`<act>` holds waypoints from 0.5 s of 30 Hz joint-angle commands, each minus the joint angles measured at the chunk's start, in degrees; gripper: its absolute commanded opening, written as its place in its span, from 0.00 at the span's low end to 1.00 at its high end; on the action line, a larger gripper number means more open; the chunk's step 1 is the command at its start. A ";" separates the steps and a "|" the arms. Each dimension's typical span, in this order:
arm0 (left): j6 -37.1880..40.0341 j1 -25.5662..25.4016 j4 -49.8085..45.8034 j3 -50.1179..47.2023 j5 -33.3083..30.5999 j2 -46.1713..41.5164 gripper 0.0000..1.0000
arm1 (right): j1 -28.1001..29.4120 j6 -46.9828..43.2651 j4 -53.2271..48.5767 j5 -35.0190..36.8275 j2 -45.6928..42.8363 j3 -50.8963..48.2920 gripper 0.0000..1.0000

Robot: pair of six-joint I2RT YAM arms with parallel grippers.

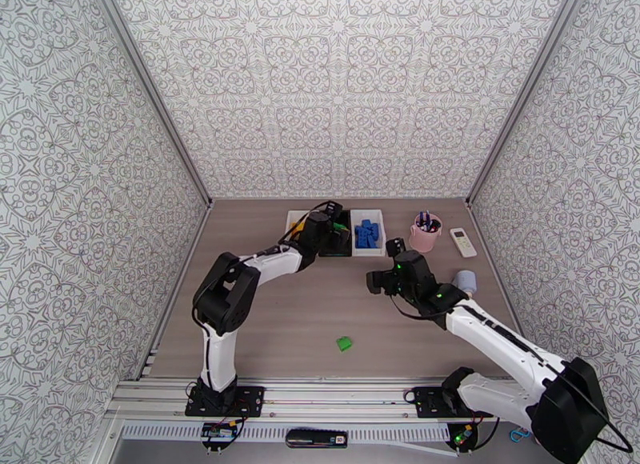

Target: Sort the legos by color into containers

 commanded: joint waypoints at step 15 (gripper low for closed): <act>-1.63 0.97 4.15 -5.86 0.18 -8.71 1.00 | 0.01 -3.87 -7.92 -5.10 3.20 3.35 0.96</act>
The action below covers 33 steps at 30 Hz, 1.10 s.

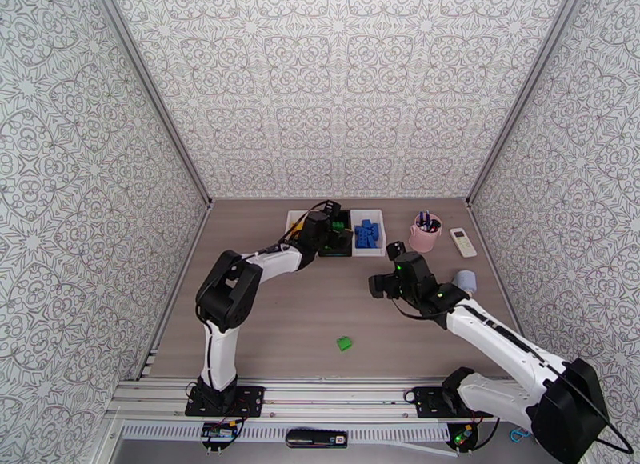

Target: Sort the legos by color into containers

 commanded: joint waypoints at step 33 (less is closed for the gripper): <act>-2.10 1.48 -3.75 -27.44 -10.81 -34.94 1.00 | 26.44 -14.22 -22.01 -14.68 32.54 19.51 0.93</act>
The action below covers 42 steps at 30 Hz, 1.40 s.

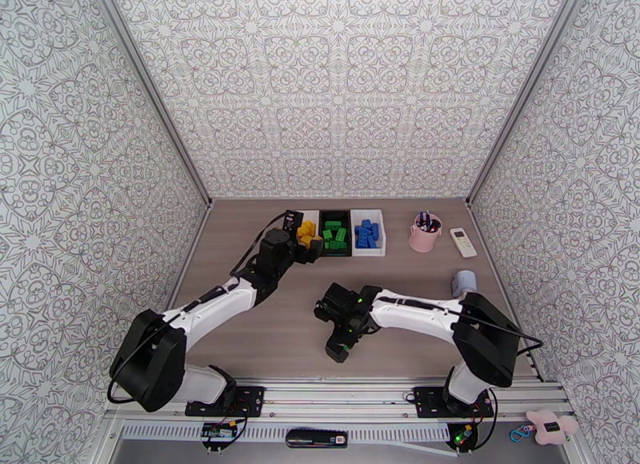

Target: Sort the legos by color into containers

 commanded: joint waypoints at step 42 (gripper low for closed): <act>1.73 -9.77 0.71 -15.59 -0.75 -12.23 1.00 | -8.19 6.45 10.52 14.40 -10.78 -1.52 0.27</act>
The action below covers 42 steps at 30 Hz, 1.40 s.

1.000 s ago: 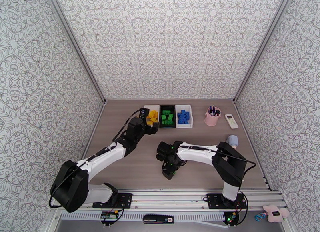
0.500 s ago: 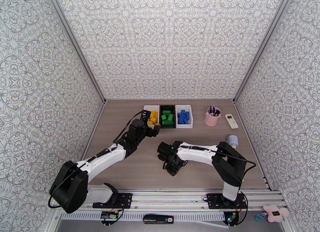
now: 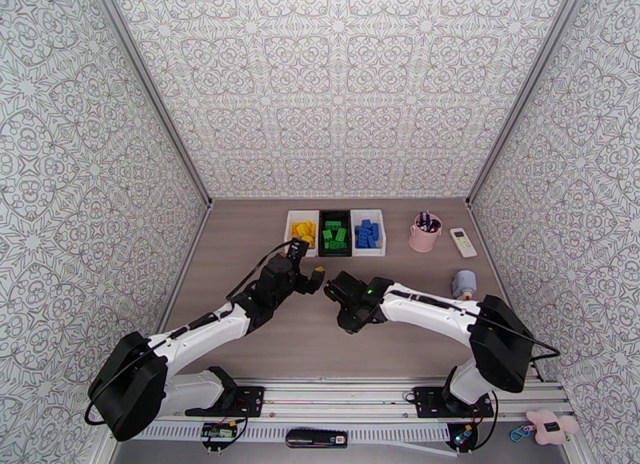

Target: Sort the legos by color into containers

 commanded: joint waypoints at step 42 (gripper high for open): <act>3.68 -5.31 2.84 -7.93 -1.71 -11.96 1.00 | -21.00 -5.62 28.08 0.26 29.48 32.75 0.84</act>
